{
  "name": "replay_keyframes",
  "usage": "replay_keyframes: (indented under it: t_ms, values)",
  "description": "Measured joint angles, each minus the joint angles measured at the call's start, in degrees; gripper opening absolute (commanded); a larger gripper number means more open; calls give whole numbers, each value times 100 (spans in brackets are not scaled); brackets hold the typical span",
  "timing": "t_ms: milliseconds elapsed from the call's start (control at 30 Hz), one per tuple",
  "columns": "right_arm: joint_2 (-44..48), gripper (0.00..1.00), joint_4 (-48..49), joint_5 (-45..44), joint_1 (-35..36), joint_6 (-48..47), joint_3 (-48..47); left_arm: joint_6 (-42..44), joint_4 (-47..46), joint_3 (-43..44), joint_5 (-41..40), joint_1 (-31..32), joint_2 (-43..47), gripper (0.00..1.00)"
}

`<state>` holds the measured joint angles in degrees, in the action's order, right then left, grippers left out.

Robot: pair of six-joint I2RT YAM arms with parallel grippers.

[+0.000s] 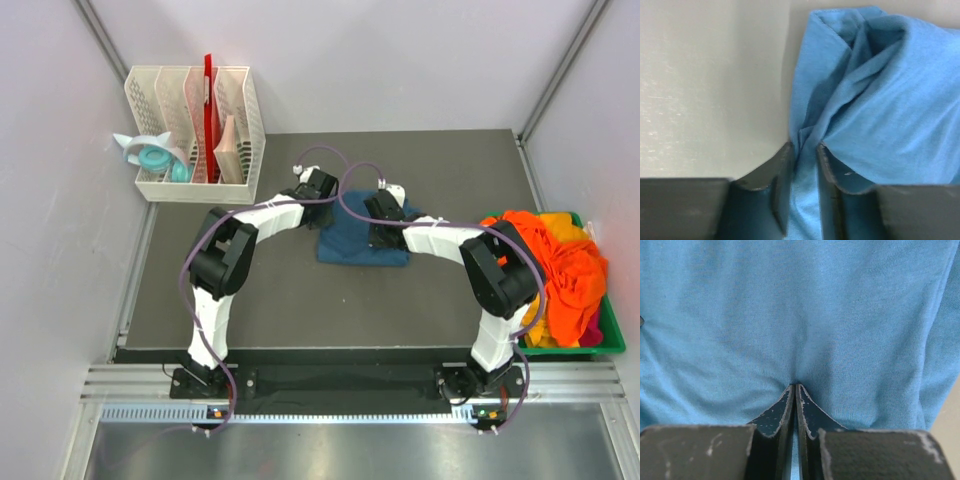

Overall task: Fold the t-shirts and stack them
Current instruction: Neatly place the folded tshirt to the corner

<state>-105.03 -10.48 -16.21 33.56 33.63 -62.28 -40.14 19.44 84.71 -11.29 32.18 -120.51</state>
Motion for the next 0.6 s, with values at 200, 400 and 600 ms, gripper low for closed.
replay_keyframes:
  t_ms: [200, 400, 600]
  values:
    - [0, 5, 0, 0, 0, 2, 0, -66, -286, -162, -4, 72, 20, 0]
    - [15, 9, 4, 0, 0, 2, 9, -66, -756, -564, -164, 144, 212, 0]
    - [197, 53, -22, 109, -2, -2, 76, -20, -424, -957, -693, 481, 649, 0]
